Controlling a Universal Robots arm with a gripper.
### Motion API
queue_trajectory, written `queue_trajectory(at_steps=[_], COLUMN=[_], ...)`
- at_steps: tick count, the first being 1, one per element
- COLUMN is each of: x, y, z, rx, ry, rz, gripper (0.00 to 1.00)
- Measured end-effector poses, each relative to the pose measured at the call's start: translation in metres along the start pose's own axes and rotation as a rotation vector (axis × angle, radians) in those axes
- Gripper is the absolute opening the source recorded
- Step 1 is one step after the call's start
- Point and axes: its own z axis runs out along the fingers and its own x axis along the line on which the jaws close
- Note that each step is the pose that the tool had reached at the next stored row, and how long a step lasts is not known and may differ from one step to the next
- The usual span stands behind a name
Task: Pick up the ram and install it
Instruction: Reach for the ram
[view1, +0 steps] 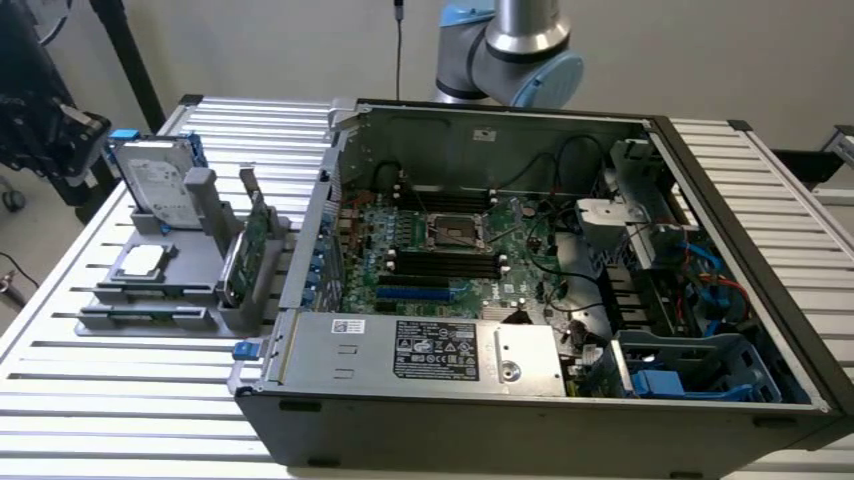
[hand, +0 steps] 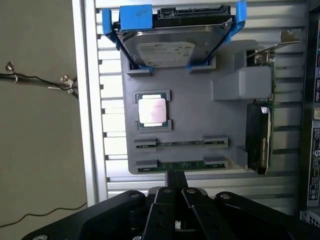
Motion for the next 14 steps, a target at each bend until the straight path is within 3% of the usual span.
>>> queue_trajectory(at_steps=[14], x=[-0.0086], y=[-0.0071], z=[0.0078], rx=[0.0025], ry=[-0.0007], rz=[-0.061], gripper=[0.11])
